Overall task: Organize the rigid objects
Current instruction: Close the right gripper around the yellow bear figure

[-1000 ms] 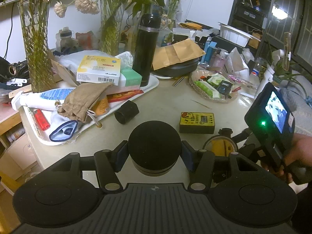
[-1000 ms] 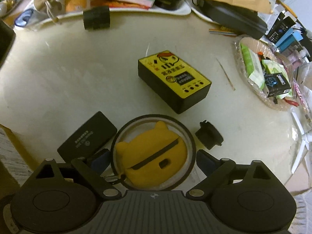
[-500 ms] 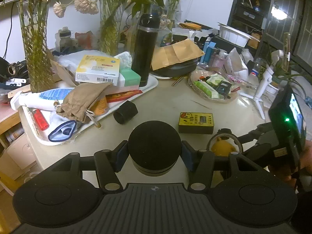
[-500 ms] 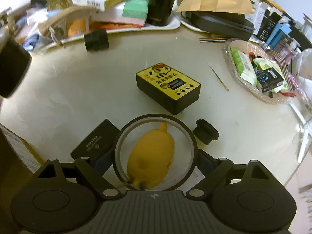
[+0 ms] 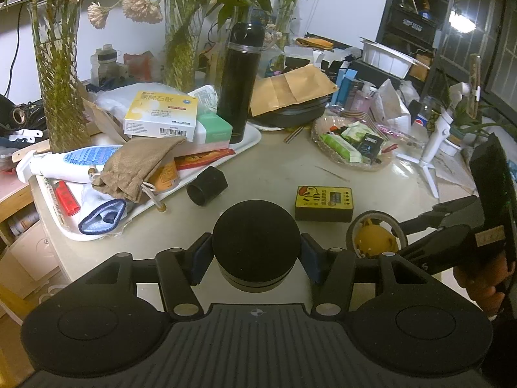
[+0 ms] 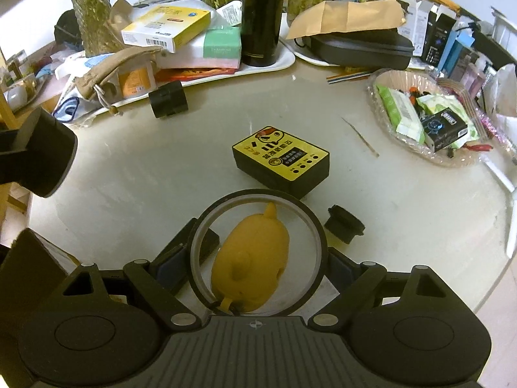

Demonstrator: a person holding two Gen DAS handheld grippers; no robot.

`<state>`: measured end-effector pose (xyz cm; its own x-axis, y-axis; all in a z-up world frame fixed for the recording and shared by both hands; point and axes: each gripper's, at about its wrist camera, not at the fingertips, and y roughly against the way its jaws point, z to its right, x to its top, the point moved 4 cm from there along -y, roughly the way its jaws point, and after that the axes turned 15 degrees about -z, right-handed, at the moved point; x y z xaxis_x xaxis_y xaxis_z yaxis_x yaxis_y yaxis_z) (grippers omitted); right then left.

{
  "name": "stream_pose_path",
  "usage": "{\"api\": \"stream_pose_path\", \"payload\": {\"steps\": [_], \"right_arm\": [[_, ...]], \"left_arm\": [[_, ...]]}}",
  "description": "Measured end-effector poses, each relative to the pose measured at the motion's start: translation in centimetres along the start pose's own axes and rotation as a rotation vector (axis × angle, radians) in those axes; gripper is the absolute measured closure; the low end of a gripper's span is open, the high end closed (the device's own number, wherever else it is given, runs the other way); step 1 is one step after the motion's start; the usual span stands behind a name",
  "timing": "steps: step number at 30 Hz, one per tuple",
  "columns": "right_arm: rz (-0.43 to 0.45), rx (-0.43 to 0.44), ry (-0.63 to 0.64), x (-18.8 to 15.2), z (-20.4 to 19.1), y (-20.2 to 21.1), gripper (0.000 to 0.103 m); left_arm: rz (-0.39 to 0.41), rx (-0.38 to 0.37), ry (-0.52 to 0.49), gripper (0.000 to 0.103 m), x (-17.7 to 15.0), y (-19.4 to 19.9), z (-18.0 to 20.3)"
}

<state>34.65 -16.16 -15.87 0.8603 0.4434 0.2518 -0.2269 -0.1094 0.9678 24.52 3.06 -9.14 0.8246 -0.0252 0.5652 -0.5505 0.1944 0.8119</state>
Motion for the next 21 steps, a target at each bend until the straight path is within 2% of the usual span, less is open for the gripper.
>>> {"api": "stream_pose_path", "payload": {"steps": [8,10,12,16,19,21], "right_arm": [[-0.048,0.016,-0.017,-0.3,0.2,-1.2,0.012],[-0.031,0.027,-0.032,-0.5,0.5,-1.1,0.011],[-0.009,0.048,-0.054,-0.6,0.9,-0.6,0.005],[0.015,0.049,-0.069,-0.5,1.7,0.2,0.005],[0.016,0.062,-0.078,-0.5,2.0,0.6,0.010],[-0.001,0.074,-0.076,-0.7,1.9,0.6,0.021]], "left_arm": [[0.000,-0.001,0.001,0.047,0.0,0.0,-0.1],[0.000,-0.001,0.002,0.047,0.0,0.0,0.0],[0.002,-0.002,0.002,0.047,0.0,0.0,0.1],[0.002,-0.003,0.001,0.047,0.0,0.1,0.1],[0.003,-0.003,0.002,0.047,0.0,0.1,0.2],[0.004,-0.004,0.002,0.047,0.0,0.1,0.2]]}}
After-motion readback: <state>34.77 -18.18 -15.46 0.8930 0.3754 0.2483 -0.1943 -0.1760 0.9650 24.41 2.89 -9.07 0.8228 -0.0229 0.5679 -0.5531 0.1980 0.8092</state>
